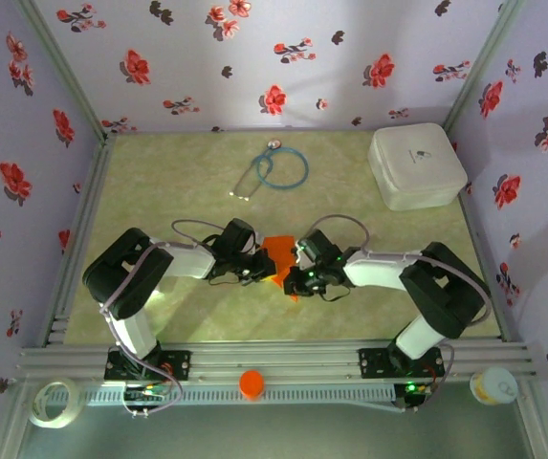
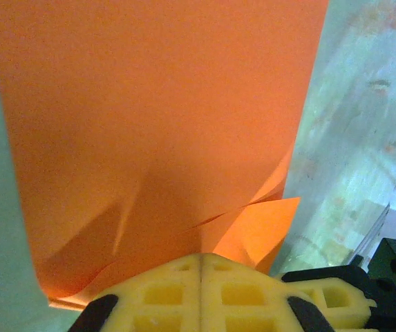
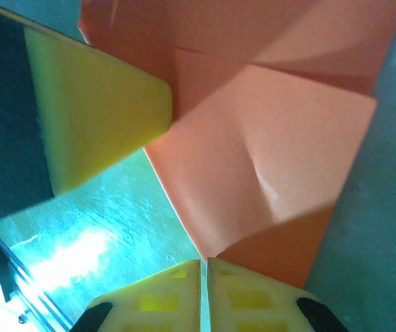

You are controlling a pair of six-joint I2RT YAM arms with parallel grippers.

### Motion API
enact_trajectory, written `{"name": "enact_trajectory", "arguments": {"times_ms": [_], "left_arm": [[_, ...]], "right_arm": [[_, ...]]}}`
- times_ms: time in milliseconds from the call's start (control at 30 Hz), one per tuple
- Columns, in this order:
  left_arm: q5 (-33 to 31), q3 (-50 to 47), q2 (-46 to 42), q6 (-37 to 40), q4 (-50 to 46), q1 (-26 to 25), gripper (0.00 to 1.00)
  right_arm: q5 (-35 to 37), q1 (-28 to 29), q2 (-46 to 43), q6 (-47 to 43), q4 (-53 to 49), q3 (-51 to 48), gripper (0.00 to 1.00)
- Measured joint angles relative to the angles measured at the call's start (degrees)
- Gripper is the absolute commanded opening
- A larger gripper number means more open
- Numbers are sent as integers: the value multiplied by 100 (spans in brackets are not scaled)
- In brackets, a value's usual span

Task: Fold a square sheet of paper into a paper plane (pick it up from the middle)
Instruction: Third fold the triangle at the center of the table.

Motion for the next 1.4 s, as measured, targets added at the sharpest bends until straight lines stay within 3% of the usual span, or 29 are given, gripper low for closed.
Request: {"name": "enact_trajectory", "arguments": {"times_ms": [533, 833, 1200, 1400], "left_arm": [[42, -55, 0, 0, 103, 39, 0], [39, -83, 0, 0, 166, 61, 0], [39, -105, 0, -2, 225, 70, 0], [39, -105, 0, 0, 225, 70, 0]], "right_arm": [[205, -2, -841, 195, -188, -686, 12], [339, -13, -1340, 337, -393, -520, 10], [-140, -13, -20, 496, 317, 284, 12], [-238, -177, 323, 555, 608, 0, 11]]}}
